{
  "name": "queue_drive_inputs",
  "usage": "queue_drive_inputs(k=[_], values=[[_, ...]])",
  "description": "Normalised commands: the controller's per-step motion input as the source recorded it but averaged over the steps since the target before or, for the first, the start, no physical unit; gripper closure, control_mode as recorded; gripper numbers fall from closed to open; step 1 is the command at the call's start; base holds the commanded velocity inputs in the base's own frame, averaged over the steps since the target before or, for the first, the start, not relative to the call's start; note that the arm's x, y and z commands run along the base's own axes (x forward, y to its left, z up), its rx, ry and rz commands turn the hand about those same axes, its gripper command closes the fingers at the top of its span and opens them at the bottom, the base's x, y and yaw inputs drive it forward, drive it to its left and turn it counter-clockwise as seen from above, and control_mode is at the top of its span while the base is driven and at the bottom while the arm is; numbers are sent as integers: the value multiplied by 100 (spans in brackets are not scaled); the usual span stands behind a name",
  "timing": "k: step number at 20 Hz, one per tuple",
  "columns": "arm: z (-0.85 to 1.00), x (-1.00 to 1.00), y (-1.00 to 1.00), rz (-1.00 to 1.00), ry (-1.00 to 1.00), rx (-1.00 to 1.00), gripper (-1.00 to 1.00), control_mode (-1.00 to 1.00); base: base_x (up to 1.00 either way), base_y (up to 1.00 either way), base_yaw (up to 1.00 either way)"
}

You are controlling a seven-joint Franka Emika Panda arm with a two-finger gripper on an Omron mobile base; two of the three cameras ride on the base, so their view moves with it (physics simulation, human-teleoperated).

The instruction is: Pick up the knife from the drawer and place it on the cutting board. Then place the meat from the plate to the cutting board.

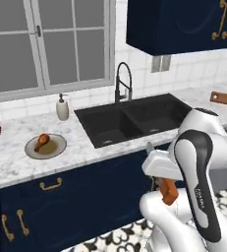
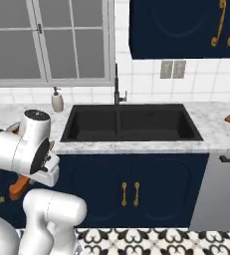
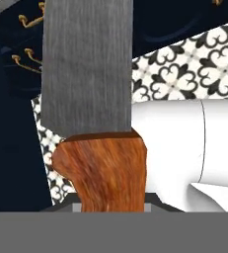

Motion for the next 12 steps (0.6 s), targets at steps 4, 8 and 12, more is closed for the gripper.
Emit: queue_drive_inputs(k=[4, 8, 12], values=[[0, 0, 0, 0, 0, 0, 100, 100, -50, -74, -48], [0, 0, 0, 0, 0, 0, 100, 100, 13, -100, -21], [0, 0, 0, 0, 0, 0, 100, 100, 43, -100, 0]])
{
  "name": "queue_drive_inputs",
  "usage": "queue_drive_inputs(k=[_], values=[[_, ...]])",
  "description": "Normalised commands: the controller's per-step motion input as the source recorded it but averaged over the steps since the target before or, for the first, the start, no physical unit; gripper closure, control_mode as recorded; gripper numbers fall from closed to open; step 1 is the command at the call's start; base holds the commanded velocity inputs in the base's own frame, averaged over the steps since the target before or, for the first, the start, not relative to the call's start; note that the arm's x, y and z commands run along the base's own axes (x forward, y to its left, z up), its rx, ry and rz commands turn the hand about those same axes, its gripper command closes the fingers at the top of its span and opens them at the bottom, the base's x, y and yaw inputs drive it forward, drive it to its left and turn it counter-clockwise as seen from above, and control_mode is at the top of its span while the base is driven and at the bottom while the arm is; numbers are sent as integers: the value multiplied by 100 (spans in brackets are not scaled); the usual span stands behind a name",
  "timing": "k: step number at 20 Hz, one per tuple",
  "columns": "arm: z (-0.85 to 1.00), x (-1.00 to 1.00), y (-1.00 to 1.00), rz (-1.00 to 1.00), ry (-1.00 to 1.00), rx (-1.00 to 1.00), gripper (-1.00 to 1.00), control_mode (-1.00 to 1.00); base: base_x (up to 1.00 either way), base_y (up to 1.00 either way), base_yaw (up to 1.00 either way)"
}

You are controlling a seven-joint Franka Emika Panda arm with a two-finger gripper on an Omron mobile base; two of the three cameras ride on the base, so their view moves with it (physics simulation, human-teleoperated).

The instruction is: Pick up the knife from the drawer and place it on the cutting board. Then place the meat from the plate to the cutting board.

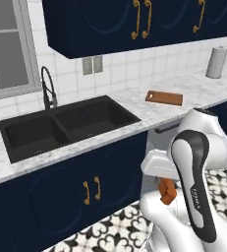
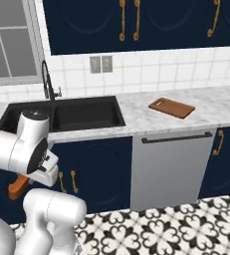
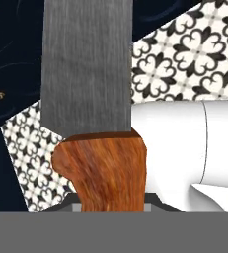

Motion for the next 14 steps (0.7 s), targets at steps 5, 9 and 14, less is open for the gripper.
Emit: queue_drive_inputs(k=[5, 9, 14], values=[[0, 0, 0, 0, 0, 0, 100, 100, 54, -100, 1], [0, 0, 0, 0, 0, 0, 100, 100, 62, -100, 10], [0, 0, 0, 0, 0, 0, 100, 100, 66, -100, 16]])
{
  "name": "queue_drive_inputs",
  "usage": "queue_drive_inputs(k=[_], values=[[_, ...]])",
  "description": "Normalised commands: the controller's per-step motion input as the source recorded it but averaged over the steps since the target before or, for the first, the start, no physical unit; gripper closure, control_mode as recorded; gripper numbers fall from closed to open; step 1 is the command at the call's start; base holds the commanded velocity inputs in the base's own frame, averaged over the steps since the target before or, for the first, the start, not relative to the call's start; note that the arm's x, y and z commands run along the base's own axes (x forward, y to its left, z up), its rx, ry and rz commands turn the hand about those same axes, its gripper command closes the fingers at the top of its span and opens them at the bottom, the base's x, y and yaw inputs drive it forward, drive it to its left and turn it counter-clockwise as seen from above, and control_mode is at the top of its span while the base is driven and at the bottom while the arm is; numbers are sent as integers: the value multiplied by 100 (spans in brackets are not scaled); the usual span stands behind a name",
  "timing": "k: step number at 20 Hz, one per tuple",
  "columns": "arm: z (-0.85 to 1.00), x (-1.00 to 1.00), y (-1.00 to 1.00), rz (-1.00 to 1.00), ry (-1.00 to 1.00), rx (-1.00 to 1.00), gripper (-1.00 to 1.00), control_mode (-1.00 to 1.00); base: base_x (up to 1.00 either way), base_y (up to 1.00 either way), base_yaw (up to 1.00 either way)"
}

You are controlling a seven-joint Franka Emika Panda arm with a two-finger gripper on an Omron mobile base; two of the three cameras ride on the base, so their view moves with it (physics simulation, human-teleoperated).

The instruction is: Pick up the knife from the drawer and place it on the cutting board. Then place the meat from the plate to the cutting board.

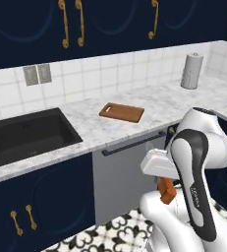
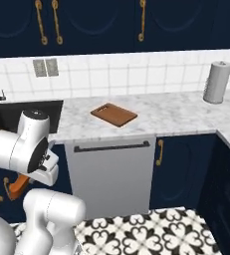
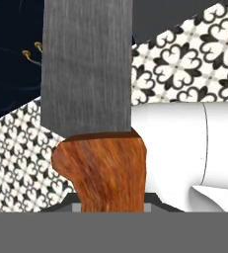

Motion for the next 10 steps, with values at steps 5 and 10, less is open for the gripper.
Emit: queue_drive_inputs(k=[5, 10], values=[[0, 0, 0, 0, 0, 0, 100, 100, 82, -89, 32], [0, 0, 0, 0, 0, 0, 100, 100, 76, -81, 37]])
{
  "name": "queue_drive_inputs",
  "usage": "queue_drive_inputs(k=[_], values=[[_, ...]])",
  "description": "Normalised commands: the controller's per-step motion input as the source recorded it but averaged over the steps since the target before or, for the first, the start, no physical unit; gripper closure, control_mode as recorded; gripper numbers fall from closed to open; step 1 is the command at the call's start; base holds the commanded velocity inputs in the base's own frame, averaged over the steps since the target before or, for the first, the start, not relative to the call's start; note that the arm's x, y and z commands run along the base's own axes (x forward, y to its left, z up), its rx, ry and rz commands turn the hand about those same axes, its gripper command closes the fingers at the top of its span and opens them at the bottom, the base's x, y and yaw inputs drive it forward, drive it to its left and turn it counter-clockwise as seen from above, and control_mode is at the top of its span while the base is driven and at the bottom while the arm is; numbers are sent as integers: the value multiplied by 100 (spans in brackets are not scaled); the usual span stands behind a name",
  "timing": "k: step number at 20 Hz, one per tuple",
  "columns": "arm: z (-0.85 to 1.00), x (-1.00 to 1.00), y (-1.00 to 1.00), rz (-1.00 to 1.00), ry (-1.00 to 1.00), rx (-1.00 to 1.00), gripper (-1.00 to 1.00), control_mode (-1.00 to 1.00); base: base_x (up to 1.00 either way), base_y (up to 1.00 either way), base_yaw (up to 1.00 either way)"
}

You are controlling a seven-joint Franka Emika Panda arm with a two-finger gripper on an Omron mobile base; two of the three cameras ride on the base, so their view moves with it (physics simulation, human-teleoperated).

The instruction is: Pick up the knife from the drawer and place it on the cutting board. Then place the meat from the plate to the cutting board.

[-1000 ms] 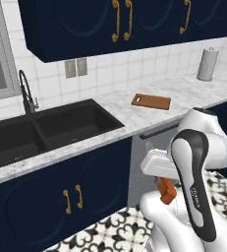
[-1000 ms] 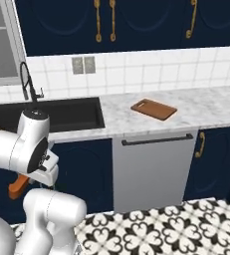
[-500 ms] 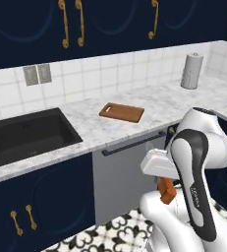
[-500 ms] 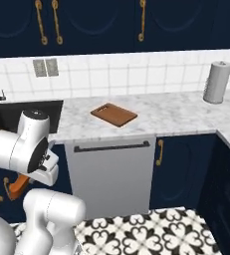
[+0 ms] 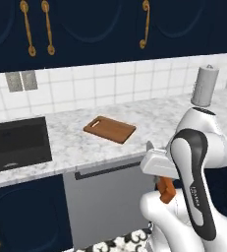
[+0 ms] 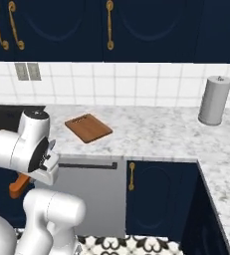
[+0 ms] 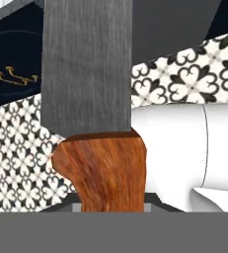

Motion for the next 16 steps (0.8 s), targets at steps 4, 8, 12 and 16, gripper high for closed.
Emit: queue_drive_inputs(k=[4, 8, 12, 16], values=[[0, 0, 0, 0, 0, 0, 100, 100, 76, -42, 31], [0, 0, 0, 0, 0, 0, 100, 100, 55, -1, 31], [0, 0, 0, 0, 0, 0, 100, 100, 62, -13, 27], [0, 0, 0, 0, 0, 0, 100, 100, 37, -24, 17]])
